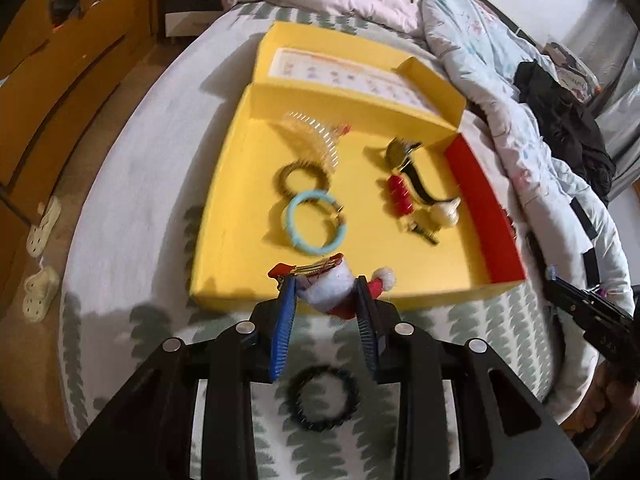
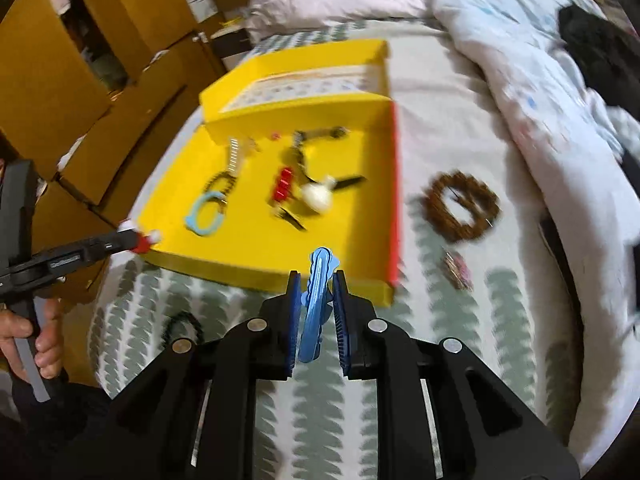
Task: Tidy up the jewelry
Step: 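Carry the Santa brooch and blue clip into the yellow box and open both tools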
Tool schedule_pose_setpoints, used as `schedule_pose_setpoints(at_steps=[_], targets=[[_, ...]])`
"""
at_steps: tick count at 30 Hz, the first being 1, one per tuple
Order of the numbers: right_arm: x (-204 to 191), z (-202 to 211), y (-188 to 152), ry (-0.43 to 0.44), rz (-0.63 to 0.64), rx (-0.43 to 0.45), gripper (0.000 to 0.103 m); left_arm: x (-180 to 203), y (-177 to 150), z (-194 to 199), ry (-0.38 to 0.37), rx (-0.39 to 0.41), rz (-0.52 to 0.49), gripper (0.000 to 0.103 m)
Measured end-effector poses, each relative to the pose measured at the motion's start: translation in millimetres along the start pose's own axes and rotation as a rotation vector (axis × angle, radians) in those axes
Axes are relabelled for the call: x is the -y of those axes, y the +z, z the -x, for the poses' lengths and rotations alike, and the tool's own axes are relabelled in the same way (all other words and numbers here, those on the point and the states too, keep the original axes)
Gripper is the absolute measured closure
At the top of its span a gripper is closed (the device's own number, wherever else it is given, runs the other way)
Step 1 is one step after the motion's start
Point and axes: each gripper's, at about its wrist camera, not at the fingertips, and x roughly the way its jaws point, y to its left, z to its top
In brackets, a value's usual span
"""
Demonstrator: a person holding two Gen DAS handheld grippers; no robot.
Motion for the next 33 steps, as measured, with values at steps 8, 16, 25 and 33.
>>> schedule_pose_setpoints(at_steps=[8,16,25,33], targets=[[-19.2,-38.8,41.2,-0.011,0.035,-0.054,0.086,21.1,33.6,-37.3,-0.011,-0.069,-0.007,0.073],[-5.6,-85.7,51.3,-0.052,0.048,-0.132,0.086,33.4,58.7,-77.4,0.024,-0.116,-0.007,0.073],[5.4,-110.8,48.1,-0.108,0.058,-0.182,0.086,39.2,64.7,-109.8,0.075,-0.155,-0.027,0.073],[3.7,-127.5,47.1,-0.139,0.064,-0.187,0.086,32.3,69.6,-119.3,0.084,-0.154,-0.010,0.073]])
